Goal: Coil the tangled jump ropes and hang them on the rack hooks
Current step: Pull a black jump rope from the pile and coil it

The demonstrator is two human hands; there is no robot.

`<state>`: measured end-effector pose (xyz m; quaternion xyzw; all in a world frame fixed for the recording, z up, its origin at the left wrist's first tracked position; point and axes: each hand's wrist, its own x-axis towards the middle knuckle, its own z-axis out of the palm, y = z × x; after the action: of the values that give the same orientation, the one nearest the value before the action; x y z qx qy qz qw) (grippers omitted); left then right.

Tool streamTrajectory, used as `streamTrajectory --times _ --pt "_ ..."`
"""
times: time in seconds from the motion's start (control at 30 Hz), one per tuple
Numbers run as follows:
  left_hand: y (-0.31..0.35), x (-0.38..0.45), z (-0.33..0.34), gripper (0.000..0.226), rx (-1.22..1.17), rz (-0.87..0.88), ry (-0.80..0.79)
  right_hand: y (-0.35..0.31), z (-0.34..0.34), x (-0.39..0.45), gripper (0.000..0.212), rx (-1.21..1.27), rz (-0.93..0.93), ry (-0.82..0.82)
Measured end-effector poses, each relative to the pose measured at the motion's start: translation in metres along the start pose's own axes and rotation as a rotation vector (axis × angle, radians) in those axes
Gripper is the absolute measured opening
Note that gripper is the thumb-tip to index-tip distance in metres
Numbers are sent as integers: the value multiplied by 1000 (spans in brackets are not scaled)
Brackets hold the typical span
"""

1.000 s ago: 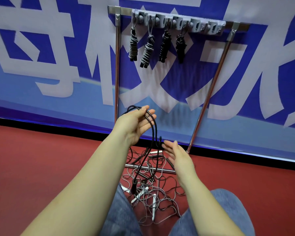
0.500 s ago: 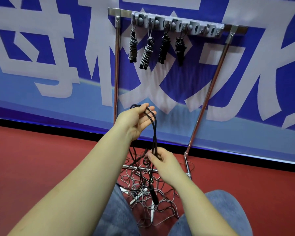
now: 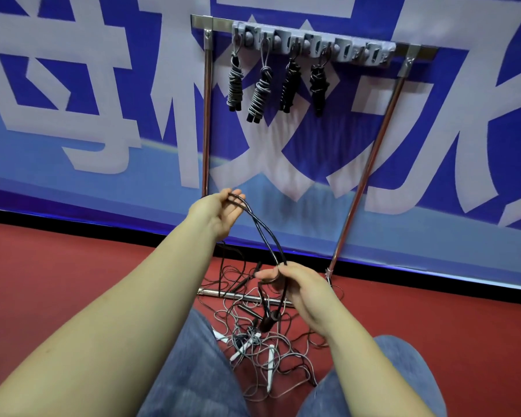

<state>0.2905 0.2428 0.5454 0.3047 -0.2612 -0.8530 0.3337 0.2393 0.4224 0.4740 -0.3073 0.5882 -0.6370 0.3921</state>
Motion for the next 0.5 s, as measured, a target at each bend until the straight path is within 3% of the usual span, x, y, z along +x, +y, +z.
streamTrajectory --times 0.1,0.3,0.5 --pt "-4 10 -8 27 -9 -60 49 -11 1 -1 31 165 49 -26" --pt "-12 21 -17 24 -65 -84 36 -15 4 -3 29 236 70 14" --pt "-59 -1 -35 62 606 -324 -253 -35 8 16 29 475 77 226"
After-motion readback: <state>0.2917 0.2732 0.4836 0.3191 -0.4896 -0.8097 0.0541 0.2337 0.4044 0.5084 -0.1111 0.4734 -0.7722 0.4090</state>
